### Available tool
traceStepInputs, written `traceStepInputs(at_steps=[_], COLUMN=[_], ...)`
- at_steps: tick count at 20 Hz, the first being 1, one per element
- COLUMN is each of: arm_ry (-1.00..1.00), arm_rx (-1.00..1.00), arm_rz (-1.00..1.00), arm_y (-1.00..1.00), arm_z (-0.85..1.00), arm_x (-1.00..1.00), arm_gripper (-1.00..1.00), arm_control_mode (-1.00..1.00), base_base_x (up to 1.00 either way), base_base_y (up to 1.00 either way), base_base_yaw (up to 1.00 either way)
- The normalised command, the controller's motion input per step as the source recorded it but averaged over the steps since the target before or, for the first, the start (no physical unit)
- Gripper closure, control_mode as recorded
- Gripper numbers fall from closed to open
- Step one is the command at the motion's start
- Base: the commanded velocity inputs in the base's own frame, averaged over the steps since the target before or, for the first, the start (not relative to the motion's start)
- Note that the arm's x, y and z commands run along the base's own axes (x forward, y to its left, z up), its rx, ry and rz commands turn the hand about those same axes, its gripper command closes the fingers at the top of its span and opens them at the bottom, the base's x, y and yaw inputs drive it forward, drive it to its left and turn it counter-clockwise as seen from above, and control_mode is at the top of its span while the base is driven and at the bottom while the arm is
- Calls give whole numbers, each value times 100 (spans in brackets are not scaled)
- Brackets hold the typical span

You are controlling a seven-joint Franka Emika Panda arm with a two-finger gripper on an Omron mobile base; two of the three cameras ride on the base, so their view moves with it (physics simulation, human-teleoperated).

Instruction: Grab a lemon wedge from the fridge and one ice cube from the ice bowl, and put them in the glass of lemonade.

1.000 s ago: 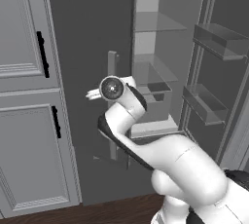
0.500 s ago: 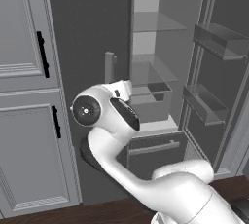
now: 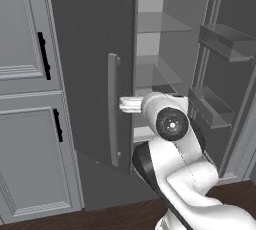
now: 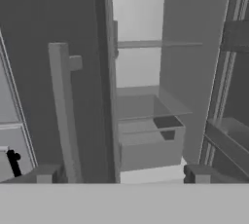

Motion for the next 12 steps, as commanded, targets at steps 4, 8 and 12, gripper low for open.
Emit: traceStepInputs(at_steps=[4, 8, 12], arm_ry=[3, 34, 33], arm_rx=[40, 30, 25], arm_rz=[11, 20, 25], arm_y=[-100, -94, -82], arm_z=[2, 0, 0], arm_x=[18, 50, 38], arm_gripper=[-100, -100, -100], arm_control_mode=[-100, -100, -100], base_base_x=[0, 0, 0], base_base_y=[0, 0, 0], base_base_yaw=[0, 0, 0])
